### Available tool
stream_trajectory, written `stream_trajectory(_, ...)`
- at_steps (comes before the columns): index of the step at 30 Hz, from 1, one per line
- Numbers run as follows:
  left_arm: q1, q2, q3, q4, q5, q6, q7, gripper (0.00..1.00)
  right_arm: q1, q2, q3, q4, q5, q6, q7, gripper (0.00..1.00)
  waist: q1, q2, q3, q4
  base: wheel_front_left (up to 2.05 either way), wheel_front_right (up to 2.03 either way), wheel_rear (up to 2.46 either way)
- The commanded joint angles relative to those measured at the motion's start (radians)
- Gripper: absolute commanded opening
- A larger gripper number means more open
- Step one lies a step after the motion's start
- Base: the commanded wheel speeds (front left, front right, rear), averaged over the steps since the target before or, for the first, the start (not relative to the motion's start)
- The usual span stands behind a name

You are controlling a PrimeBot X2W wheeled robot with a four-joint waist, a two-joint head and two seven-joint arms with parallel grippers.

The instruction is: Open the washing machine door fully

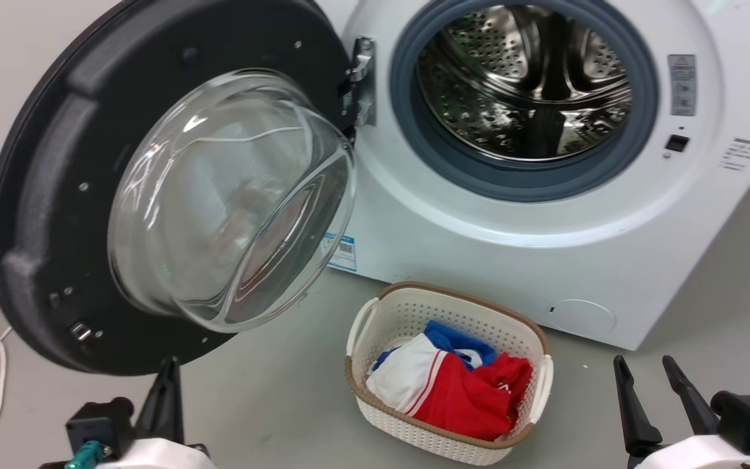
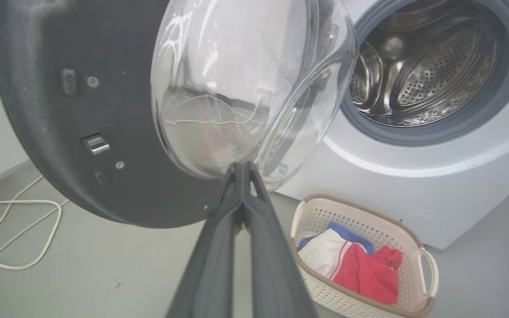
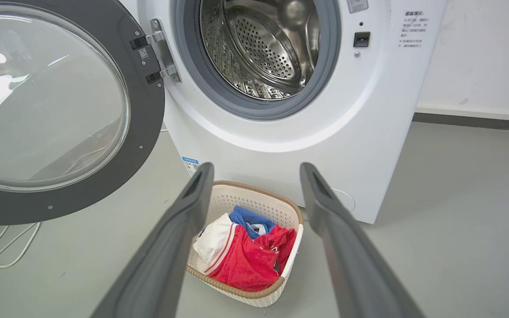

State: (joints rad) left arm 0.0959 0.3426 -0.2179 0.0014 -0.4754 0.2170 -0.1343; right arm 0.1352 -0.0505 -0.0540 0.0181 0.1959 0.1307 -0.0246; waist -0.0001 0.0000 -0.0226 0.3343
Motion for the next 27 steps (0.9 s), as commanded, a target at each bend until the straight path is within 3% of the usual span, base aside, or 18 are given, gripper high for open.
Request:
stream_trajectory(1, 0.008, -0.01, -0.013, -0.017, 0.004, 0.001, 0.005, 0.0, 0.003, 0.0, 0.001, -0.004, -0.003, 0.0, -0.002, 1.0, 0.0001, 0.0, -0.012, -0.03, 0.0, 0.0, 0.0)
stream_trajectory(2, 0.01, -0.016, -0.023, -0.021, 0.002, 0.001, 0.012, 0.0, 0.001, 0.0, 0.001, -0.006, -0.005, 0.0, -0.002, 1.0, 0.0001, 0.0, -0.015, -0.041, 0.0, 0.0, 0.0)
stream_trajectory(3, 0.007, -0.018, -0.029, -0.024, 0.002, -0.002, 0.015, 0.25, -0.001, 0.001, 0.001, -0.007, -0.008, 0.0, 0.0, 1.0, 0.0001, 0.0, -0.018, -0.053, 0.0, 0.0, 0.0)
stream_trajectory(4, 0.007, -0.018, -0.029, -0.024, 0.002, -0.002, 0.015, 0.25, -0.001, 0.001, 0.001, -0.007, -0.008, 0.0, 0.0, 1.0, 0.0001, 0.0, -0.018, -0.053, 0.0, 0.0, 0.0)
stream_trajectory(5, 0.0, -0.021, -0.034, -0.028, 0.003, -0.004, 0.015, 0.48, -0.002, 0.0, 0.003, -0.01, -0.012, 0.0, 0.001, 1.0, 0.0001, 0.0, -0.02, -0.065, 0.0, 0.0, 0.0)
stream_trajectory(6, -0.006, -0.022, -0.042, -0.028, 0.008, -0.005, 0.015, 0.93, -0.004, 0.001, 0.004, -0.013, -0.013, 0.0, 0.002, 1.0, 0.0001, 0.0, -0.022, -0.076, 0.0, 0.0, 0.0)
stream_trajectory(7, -0.013, -0.024, -0.048, -0.027, 0.012, -0.007, 0.014, 1.0, -0.006, 0.0, 0.003, -0.015, -0.015, 0.0, 0.003, 1.0, 0.0001, 0.0, -0.023, -0.088, 0.0, 0.0, 0.0)
stream_trajectory(27, -0.075, -0.03, -0.084, 0.07, 0.059, -0.002, -0.044, 1.0, -0.007, 0.001, 0.01, -0.065, -0.046, 0.0, 0.04, 1.0, 0.0001, 0.0, -0.031, -0.297, 0.0, 0.0, 0.0)
